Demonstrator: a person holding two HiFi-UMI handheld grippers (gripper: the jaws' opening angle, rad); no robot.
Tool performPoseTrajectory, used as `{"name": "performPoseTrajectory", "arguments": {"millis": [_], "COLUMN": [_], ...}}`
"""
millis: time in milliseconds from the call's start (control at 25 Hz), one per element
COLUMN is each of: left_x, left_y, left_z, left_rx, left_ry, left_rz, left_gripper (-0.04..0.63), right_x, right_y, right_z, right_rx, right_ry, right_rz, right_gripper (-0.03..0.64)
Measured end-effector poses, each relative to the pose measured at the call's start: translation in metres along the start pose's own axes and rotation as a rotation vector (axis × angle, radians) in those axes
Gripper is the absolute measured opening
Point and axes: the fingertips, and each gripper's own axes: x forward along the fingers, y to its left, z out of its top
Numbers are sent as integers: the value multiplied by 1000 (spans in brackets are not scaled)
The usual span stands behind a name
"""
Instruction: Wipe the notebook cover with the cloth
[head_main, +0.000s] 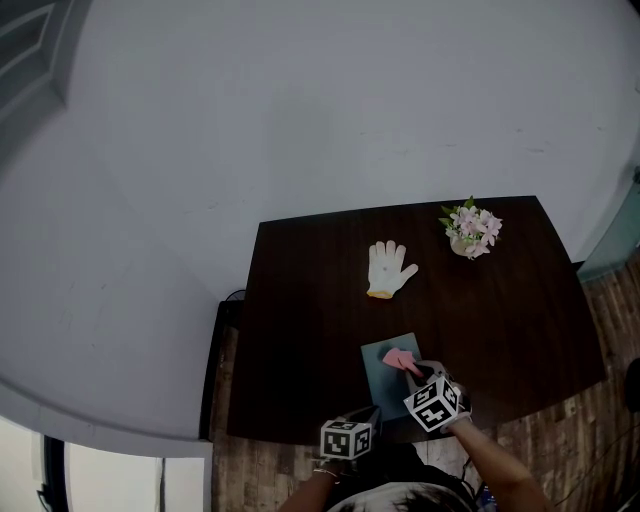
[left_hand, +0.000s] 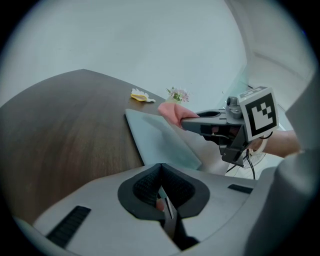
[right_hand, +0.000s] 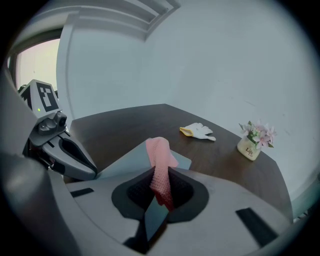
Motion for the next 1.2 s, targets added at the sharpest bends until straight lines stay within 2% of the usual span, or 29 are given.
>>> {"name": "performPoseTrajectory", "arguments": {"millis": [320,560,840,1200], "left_x": [-2,-3,-3,-2], "left_y": [-1,-2,0,1], "left_z": [-8,-10,-15,-15], "left_rx": [-23,-40,-55,-60], "left_ry": [1,8,27,40], "left_rz": [9,0,-5,-2], "left_gripper": [18,18,18,18], "right_x": [3,14,26,28], "right_y": [52,90,99,89], "right_z": [16,7,-7,-15], "right_rx": [-60,-98,-115,-109], "right_ry": [-30,28,99,121], "right_rz": [145,265,281,246], "right_gripper": [46,46,46,46]}}
